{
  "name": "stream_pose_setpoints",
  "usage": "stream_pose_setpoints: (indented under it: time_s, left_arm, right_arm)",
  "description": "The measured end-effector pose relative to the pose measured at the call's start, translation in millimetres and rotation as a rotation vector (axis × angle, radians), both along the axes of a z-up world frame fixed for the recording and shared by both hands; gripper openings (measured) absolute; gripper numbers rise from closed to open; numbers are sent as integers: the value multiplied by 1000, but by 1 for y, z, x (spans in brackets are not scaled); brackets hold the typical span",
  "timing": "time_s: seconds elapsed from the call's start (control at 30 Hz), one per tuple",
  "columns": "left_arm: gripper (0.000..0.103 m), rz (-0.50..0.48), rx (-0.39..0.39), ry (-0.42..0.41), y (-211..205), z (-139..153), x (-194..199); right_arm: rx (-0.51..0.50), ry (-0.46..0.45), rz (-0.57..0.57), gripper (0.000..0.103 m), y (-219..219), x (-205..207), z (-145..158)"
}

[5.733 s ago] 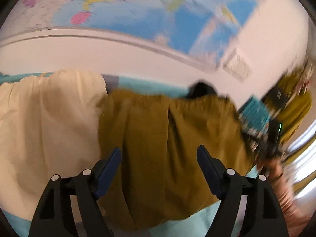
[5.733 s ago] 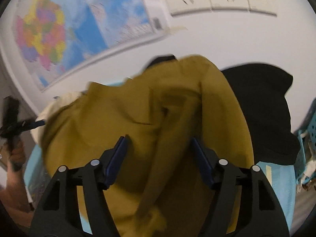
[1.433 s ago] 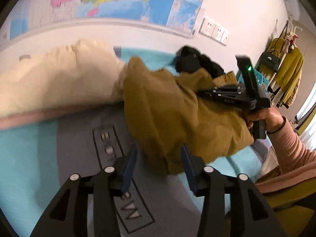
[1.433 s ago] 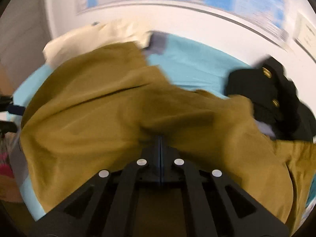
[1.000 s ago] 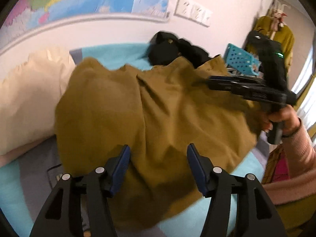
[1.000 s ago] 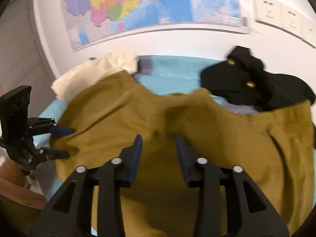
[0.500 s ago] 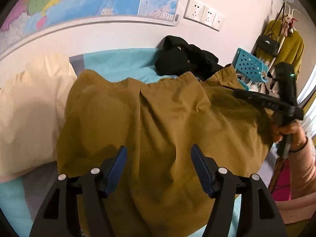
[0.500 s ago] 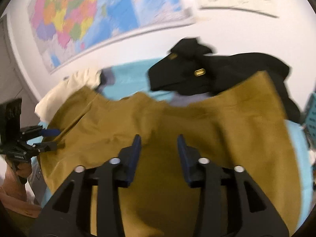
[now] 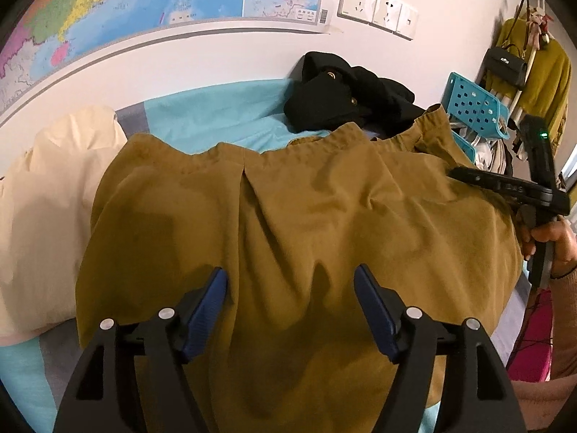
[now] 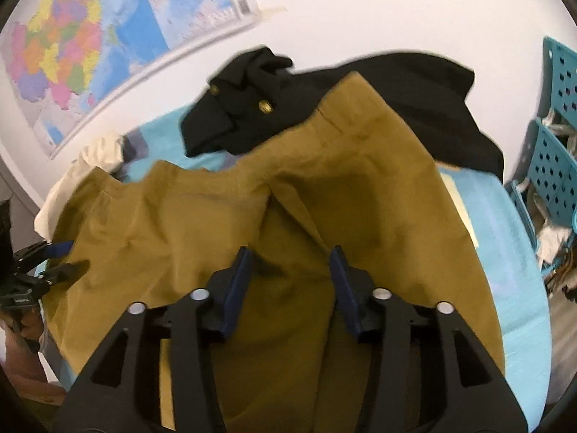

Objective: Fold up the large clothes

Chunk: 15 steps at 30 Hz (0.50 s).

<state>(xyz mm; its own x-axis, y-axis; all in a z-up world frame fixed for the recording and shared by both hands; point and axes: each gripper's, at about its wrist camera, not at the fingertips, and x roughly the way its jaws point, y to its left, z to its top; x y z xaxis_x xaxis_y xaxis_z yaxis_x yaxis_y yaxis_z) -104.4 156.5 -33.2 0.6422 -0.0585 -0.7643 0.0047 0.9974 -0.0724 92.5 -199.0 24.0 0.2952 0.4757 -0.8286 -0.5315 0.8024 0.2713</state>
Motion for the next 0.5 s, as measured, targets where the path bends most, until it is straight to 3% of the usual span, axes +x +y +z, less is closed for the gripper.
stream_pose_setpoints:
  time_s: [0.2,0.3,0.4,0.5]
  left_arm:
    - [77,17,32,-13,-2,3,0]
    - [78,33,30,-12,2,2,0]
    - [78,67,-1,15,14,-5,5]
    - [78,110,-55,43,31,-15,10]
  right_arm:
    - [72,-38,-2,55,-19,-14,27]
    - [41,-86,-8,55,-28,-17,36]
    - [11,-59,-56,55,-40,-6,26]
    - [-91,-43,-110,55,-47,9,2]
